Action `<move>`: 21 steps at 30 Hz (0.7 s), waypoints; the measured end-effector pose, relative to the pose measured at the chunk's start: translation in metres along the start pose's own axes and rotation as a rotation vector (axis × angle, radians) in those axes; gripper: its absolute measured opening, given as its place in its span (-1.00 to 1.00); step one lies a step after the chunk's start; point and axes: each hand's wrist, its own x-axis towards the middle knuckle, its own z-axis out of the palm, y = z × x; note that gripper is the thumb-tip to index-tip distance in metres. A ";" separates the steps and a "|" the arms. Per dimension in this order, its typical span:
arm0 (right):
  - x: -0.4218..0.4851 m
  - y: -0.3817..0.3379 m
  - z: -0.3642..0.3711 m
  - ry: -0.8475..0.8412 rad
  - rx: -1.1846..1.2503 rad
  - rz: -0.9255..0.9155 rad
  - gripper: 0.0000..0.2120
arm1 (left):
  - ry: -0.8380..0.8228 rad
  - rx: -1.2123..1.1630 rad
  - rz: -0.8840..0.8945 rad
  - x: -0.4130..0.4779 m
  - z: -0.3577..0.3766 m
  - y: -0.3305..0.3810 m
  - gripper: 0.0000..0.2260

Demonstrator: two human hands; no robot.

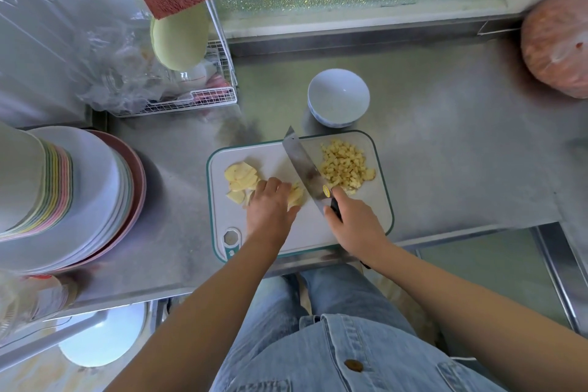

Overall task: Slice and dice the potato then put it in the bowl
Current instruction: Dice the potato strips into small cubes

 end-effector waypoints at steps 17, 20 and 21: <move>-0.006 -0.021 -0.001 -0.037 -0.130 -0.053 -0.88 | 0.199 -0.132 0.090 0.000 0.009 -0.008 -0.88; -0.006 -0.022 -0.001 -0.053 -0.133 -0.037 -0.86 | 0.197 -0.113 0.100 0.000 0.010 -0.007 -0.87; -0.006 -0.021 -0.001 -0.058 -0.133 -0.034 -0.86 | 0.199 -0.111 0.103 0.000 0.010 -0.007 -0.87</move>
